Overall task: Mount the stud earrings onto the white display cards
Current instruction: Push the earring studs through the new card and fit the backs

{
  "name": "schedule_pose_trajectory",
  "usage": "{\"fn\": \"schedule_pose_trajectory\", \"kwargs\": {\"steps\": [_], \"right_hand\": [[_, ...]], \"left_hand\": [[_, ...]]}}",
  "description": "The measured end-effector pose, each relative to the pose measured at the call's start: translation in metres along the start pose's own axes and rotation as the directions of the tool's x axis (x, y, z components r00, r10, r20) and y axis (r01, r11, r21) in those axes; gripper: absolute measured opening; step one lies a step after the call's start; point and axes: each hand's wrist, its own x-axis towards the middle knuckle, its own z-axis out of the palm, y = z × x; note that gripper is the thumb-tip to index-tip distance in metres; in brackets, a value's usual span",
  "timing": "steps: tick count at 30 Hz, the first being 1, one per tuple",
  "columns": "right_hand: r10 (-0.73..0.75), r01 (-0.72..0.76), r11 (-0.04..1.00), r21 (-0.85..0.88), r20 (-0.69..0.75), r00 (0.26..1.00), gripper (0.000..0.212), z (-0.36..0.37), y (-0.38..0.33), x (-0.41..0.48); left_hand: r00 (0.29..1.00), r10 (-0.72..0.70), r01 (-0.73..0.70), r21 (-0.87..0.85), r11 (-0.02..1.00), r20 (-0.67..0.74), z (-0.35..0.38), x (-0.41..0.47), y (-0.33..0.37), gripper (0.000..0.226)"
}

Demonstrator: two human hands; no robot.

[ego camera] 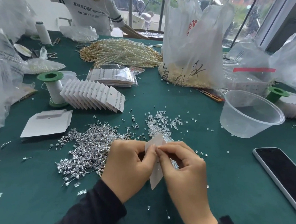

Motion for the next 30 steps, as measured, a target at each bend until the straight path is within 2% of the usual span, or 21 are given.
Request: {"fn": "schedule_pose_trajectory", "kwargs": {"steps": [3, 7, 11, 17, 19, 21, 22, 23, 25, 26, 27, 30], "right_hand": [[-0.004, 0.004, 1.0, -0.003, 0.001, 1.0, 0.013, 0.0, -0.001, 0.0], [0.01, -0.01, 1.0, 0.029, 0.004, 1.0, 0.006, -0.003, -0.005, 0.0], [-0.02, 0.02, 0.999, -0.033, 0.013, 1.0, 0.008, -0.003, -0.006, 0.001], [-0.061, 0.062, 0.995, -0.078, 0.014, 0.998, 0.008, -0.001, -0.006, -0.001], [-0.049, 0.048, 0.996, -0.069, -0.023, 0.999, 0.008, -0.002, -0.005, 0.001], [-0.003, 0.002, 1.0, -0.003, -0.088, 0.996, 0.008, -0.007, -0.005, 0.002], [0.033, -0.027, 0.999, 0.047, -0.125, 0.992, 0.009, -0.011, -0.004, 0.002], [0.076, -0.06, 0.993, 0.104, -0.162, 0.984, 0.009, -0.015, -0.002, 0.003], [0.171, -0.118, 0.966, 0.232, -0.225, 0.959, 0.016, -0.024, 0.002, 0.006], [0.217, -0.139, 0.945, 0.297, -0.247, 0.944, 0.021, -0.028, 0.004, 0.007], [0.262, -0.158, 0.921, 0.357, -0.265, 0.928, 0.024, -0.03, 0.006, 0.009], [0.352, -0.201, 0.861, 0.467, -0.264, 0.898, 0.025, -0.033, 0.006, 0.012]], "left_hand": [[0.999, -0.033, 0.032, -0.05, 0.998, -0.012, 0.0, 0.002, 0.001, 0.044], [0.999, -0.032, 0.031, -0.09, 0.995, -0.007, -0.001, 0.001, 0.002, 0.043], [1.0, -0.006, 0.005, -0.055, 0.998, -0.017, -0.001, 0.002, 0.005, 0.045], [1.0, -0.02, 0.021, -0.097, 0.995, 0.016, -0.002, 0.0, 0.005, 0.046], [0.993, -0.053, 0.073, -0.208, 0.975, 0.103, -0.004, 0.002, 0.007, 0.054], [0.954, -0.146, 0.235, -0.352, 0.906, 0.262, -0.011, 0.009, 0.005, 0.057], [0.939, -0.171, 0.269, -0.326, 0.906, 0.298, -0.017, 0.012, 0.002, 0.054], [0.946, -0.175, 0.235, -0.207, 0.95, 0.271, -0.022, 0.015, -0.005, 0.044], [0.971, -0.151, 0.123, 0.153, 0.98, 0.186, -0.031, 0.019, -0.017, 0.022], [0.969, -0.151, 0.098, 0.259, 0.961, 0.194, -0.036, 0.019, -0.019, 0.023], [0.956, -0.159, 0.083, 0.294, 0.952, 0.246, -0.037, 0.019, -0.021, 0.028], [0.885, -0.155, 0.06, 0.222, 0.973, 0.439, -0.035, 0.017, -0.014, 0.033]]}}
